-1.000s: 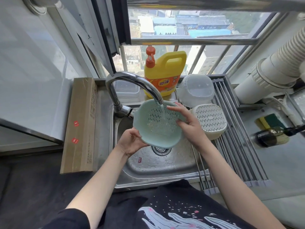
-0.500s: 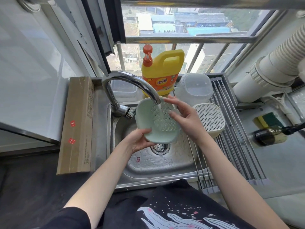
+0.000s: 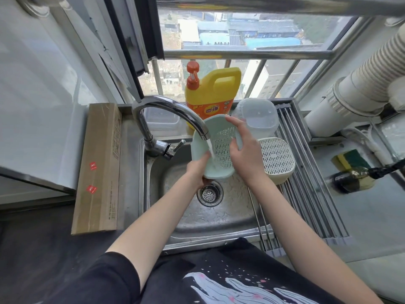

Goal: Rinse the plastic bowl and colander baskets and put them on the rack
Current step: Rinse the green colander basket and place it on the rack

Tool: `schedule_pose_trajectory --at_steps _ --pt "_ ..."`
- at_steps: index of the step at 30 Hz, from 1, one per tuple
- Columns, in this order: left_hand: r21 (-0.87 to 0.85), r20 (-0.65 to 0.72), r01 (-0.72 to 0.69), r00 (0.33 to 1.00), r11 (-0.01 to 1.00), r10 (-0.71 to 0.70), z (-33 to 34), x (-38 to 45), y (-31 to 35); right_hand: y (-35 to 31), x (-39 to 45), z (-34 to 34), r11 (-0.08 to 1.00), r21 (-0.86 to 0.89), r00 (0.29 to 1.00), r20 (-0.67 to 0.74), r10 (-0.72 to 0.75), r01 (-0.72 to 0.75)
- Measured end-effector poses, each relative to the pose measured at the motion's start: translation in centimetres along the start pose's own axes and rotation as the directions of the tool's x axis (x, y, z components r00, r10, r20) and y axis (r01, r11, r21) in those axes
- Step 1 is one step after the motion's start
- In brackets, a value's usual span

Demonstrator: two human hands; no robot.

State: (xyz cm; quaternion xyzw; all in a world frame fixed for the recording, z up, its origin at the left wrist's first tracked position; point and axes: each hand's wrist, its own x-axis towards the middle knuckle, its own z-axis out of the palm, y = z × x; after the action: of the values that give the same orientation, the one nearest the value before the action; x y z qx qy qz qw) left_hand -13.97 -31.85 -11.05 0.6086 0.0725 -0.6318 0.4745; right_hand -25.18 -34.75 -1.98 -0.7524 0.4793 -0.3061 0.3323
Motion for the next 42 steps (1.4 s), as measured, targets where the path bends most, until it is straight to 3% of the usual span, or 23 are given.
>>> schedule_pose_trajectory --at_steps 2,4,6,8,10,12,15,18,21,24,26,29,31,33,34,36,38,40,42 --pt "0.037 -0.008 -0.032 0.999 0.999 0.033 0.3 0.3 0.3 -0.2 -0.1 0.1 0.964 -0.259 0.997 -0.03 -0.074 0.064" --pt "0.081 0.005 -0.061 0.998 0.995 0.061 0.5 0.2 0.6 0.1 -0.5 0.2 0.809 -0.569 0.975 -0.051 -0.215 0.148" --pt "0.107 0.075 -0.07 0.995 0.992 0.062 0.9 -0.1 0.9 0.1 -1.2 0.3 0.686 -0.683 0.944 0.016 -0.329 0.25" --pt "0.099 0.161 -0.059 0.986 0.993 0.043 1.1 -0.2 1.1 -0.8 -2.4 0.8 0.666 -0.686 0.954 0.164 -0.249 0.292" --pt "0.072 0.224 -0.047 0.974 0.996 0.03 1.4 -0.2 1.0 -2.0 -3.1 1.7 0.692 -0.701 0.958 0.284 0.048 0.173" --pt "0.024 0.304 -0.017 0.953 1.0 0.009 1.6 -0.9 1.0 -2.0 -2.9 2.9 0.694 -0.72 0.897 0.314 0.312 0.011" --pt "-0.069 0.425 0.023 0.905 0.997 0.009 1.7 -2.3 0.7 -1.7 -1.8 3.7 0.663 -0.739 0.82 0.303 0.486 -0.12" --pt "-0.146 0.43 0.072 0.903 0.987 -0.002 0.6 -2.5 0.5 -1.8 -0.9 3.6 0.682 -0.732 0.77 0.444 0.458 0.016" --pt "-0.252 0.421 0.117 0.907 0.961 0.0 -1.1 -2.9 0.3 -1.8 -0.4 2.8 0.781 -0.614 0.654 0.64 0.404 0.117" --pt "-0.185 0.446 0.137 0.894 0.973 -0.041 -2.2 -2.9 0.2 -1.0 -0.5 2.3 0.668 -0.648 0.692 0.669 0.269 0.366" --pt "-0.033 0.447 0.13 0.889 0.991 -0.102 -2.7 -2.7 0.2 -0.7 -0.8 2.1 0.692 -0.614 0.693 0.684 0.228 0.379" --pt "0.16 0.45 0.11 0.876 0.981 -0.171 -3.6 -2.8 0.6 -0.2 -1.2 1.7 0.82 -0.522 0.674 0.696 0.249 0.236" --pt "0.199 0.43 0.091 0.887 0.976 -0.17 -3.9 -3.4 0.7 0.0 -1.2 1.8 0.925 -0.373 0.669 0.671 0.319 -0.067" --pt "0.197 0.405 0.033 0.908 0.98 -0.112 -3.7 -4.1 0.7 0.2 -1.2 2.6 0.9 -0.138 0.675 0.616 0.405 -0.414" --pt "0.188 0.382 -0.002 0.921 0.982 -0.071 -3.6 -4.4 0.6 0.3 -1.0 3.1 0.858 -0.032 0.708 0.549 0.444 -0.513" --pt "0.156 0.339 -0.053 0.941 0.986 -0.003 -3.2 -5.1 0.4 0.1 -0.5 3.9 0.811 0.134 0.796 0.336 0.504 -0.57" --pt "0.136 0.326 -0.088 0.945 0.987 0.04 -2.7 -5.7 0.3 -1.0 -0.2 4.6 0.743 0.279 0.793 0.237 0.561 -0.609" --pt "0.118 0.321 -0.116 0.944 0.986 0.073 -2.1 -6.5 0.4 -1.3 0.1 6.0 0.669 0.339 0.75 0.288 0.596 -0.662" --pt "0.069 0.307 -0.132 0.946 0.989 0.104 -1.9 -6.7 0.6 -0.8 0.2 6.9 0.67 0.259 0.707 0.412 0.575 -0.696"
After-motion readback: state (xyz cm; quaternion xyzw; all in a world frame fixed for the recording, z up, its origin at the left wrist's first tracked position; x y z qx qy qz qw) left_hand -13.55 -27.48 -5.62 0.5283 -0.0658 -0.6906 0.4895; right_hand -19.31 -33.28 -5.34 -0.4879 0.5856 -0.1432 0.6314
